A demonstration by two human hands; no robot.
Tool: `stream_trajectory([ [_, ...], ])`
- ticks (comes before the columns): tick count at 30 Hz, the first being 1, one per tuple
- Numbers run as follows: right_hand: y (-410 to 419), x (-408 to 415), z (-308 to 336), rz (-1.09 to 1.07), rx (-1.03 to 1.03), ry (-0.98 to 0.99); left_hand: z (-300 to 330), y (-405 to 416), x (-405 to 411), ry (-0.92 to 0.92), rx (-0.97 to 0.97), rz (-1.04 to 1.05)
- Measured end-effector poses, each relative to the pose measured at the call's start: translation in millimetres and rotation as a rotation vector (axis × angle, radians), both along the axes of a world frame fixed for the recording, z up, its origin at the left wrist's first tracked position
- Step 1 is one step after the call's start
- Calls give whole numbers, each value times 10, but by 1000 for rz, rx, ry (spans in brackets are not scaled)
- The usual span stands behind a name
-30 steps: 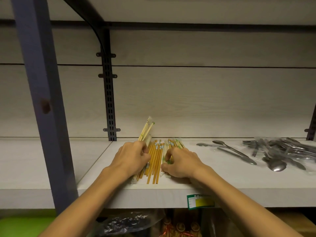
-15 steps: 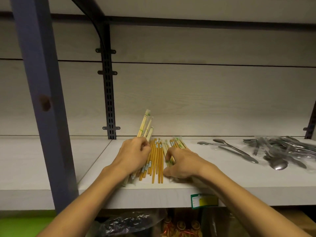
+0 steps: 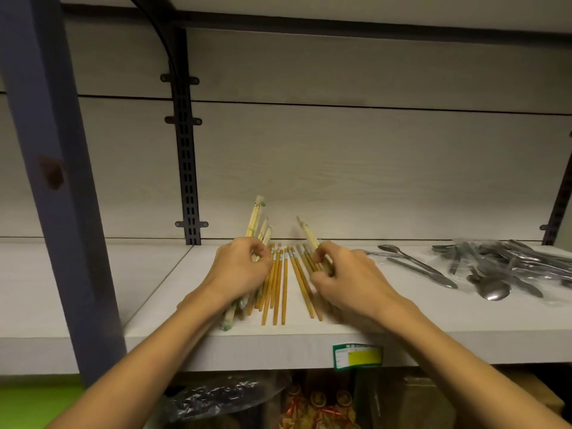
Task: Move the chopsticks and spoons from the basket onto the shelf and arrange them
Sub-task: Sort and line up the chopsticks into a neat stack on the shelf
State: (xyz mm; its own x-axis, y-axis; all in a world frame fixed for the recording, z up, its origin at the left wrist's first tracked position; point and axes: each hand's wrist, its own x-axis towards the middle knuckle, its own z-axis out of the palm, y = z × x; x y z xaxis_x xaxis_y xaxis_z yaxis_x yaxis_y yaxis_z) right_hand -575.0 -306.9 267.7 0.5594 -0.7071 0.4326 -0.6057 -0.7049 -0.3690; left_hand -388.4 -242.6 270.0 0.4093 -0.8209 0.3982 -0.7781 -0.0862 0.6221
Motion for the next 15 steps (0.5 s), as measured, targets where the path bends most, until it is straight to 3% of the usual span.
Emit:
stream_trajectory([
  [5, -273, -476, 4, -81, 29, -27, 25, -201, -297, 54, 49, -48],
  [10, -422, -692, -93, 22, 96, 147, 21, -428, -631, 102, 35, -64],
  [15, -543, -832, -113, 107, 93, 18, 5, -613, -915, 122, 72, -40],
])
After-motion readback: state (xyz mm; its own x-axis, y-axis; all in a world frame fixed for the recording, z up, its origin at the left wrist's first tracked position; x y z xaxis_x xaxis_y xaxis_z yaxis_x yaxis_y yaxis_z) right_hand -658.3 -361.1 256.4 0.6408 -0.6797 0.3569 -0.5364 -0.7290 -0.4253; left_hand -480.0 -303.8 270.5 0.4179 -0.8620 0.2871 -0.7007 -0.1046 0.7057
